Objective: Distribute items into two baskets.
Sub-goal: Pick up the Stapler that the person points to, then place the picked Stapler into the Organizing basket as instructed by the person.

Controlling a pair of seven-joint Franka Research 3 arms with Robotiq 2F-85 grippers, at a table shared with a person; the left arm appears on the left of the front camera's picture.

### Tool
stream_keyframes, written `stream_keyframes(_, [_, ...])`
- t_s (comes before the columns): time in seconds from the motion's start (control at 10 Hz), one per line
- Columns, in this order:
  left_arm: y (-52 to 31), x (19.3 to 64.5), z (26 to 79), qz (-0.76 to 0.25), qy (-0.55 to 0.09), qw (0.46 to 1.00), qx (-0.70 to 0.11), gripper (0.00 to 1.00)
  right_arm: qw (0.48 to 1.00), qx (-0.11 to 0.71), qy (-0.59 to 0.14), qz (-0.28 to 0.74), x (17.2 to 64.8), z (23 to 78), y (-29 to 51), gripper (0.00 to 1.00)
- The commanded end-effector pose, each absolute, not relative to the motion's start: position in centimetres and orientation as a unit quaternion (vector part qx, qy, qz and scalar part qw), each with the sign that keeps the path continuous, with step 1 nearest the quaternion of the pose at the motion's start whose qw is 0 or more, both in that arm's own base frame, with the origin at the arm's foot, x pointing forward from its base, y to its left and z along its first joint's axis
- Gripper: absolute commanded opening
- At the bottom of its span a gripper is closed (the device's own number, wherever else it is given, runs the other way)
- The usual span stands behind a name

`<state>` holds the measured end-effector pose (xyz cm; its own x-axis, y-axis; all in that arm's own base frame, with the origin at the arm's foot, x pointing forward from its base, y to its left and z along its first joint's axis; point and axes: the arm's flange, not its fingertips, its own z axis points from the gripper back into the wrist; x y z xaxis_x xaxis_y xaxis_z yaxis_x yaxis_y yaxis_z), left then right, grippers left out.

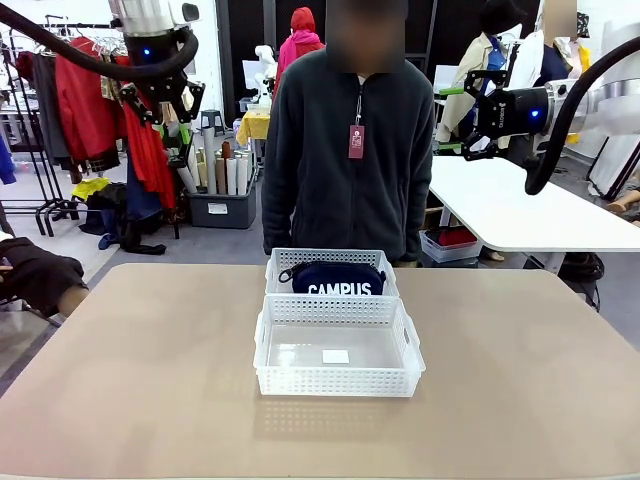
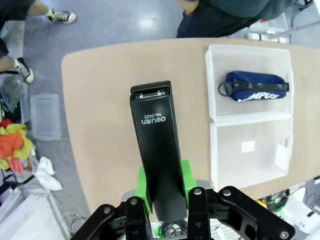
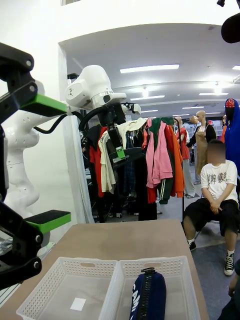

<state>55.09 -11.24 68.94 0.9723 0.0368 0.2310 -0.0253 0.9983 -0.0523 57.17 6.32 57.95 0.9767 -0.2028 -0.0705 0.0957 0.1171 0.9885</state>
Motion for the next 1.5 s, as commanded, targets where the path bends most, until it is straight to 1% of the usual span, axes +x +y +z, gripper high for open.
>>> stream_keyframes(0.0, [-11.17,54.88,68.99,0.016,-0.112,0.993,-0.023,0.0,0.746,0.657,-0.041,-0.105,57.06,58.31,6.48,1.0])
stream_keyframes(1.4, [-11.17,54.88,68.99,0.016,-0.112,0.993,-0.023,0.0,0.746,0.657,-0.041,-0.105,57.06,58.31,6.48,1.0])
